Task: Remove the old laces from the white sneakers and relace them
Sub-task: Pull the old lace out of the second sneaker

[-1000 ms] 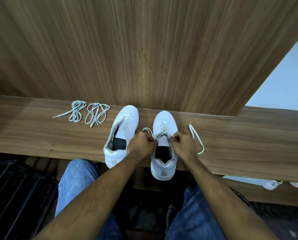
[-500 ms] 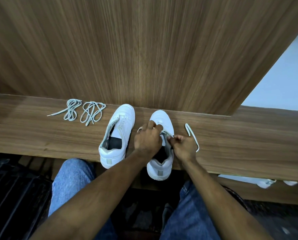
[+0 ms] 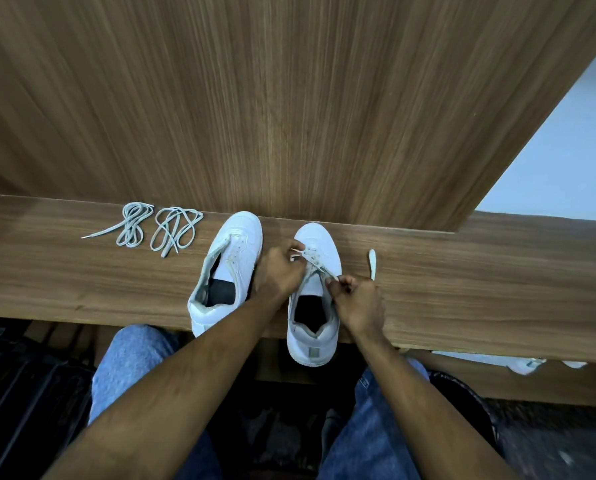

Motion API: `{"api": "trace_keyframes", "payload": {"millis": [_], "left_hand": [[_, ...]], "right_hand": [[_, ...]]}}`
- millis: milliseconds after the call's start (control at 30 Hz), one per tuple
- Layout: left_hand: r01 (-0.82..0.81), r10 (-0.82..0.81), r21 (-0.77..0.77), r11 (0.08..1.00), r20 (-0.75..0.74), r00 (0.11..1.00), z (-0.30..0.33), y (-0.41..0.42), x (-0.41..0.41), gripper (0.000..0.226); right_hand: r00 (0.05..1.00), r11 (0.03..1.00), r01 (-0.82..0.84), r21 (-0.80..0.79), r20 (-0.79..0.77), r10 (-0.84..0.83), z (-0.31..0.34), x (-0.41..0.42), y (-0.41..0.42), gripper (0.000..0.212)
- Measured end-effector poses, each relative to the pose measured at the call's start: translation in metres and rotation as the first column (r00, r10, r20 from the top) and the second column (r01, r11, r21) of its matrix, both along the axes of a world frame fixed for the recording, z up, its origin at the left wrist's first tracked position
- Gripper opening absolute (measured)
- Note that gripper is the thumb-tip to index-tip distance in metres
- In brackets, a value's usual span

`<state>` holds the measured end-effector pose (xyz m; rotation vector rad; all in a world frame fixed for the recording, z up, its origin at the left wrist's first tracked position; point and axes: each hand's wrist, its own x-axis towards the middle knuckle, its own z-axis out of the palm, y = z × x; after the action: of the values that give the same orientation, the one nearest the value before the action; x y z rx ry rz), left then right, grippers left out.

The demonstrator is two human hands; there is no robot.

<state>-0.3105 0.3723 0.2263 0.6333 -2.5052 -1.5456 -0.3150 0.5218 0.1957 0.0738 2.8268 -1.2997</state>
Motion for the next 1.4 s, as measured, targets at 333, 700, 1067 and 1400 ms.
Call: {"api": "trace_keyframes", "payload": {"millis": [333, 700, 1067, 1400], "left_hand": [[0.271, -0.305, -0.856, 0.441, 0.141, 0.942, -0.002, 0.012, -0.005, 0.03], [-0.119, 0.046, -0.311, 0.943, -0.232, 0.972, 0.021, -0.015, -0.007, 0.019], [0.072, -0.248, -0.751, 0.656, -0.125, 0.961, 0.01, 0.007, -0.003, 0.03], [-0.314, 0.157, -0.296, 0.902, -0.452, 0.878, 0.046, -0.016, -0.012, 0.02]], "right_hand": [[1.0, 0.997, -0.004, 0.074, 0.004, 0.004, 0.003, 0.001, 0.0, 0.029], [1.0, 0.999, -0.008, 0.049, -0.015, 0.008, -0.001, 0.001, 0.0, 0.029], [1.0, 0.996, -0.001, 0.086, 0.015, 0.0, 0.002, 0.0, 0.0, 0.026], [1.0, 0.997, -0.004, 0.081, -0.011, 0.005, -0.002, 0.0, 0.001, 0.028]]}}
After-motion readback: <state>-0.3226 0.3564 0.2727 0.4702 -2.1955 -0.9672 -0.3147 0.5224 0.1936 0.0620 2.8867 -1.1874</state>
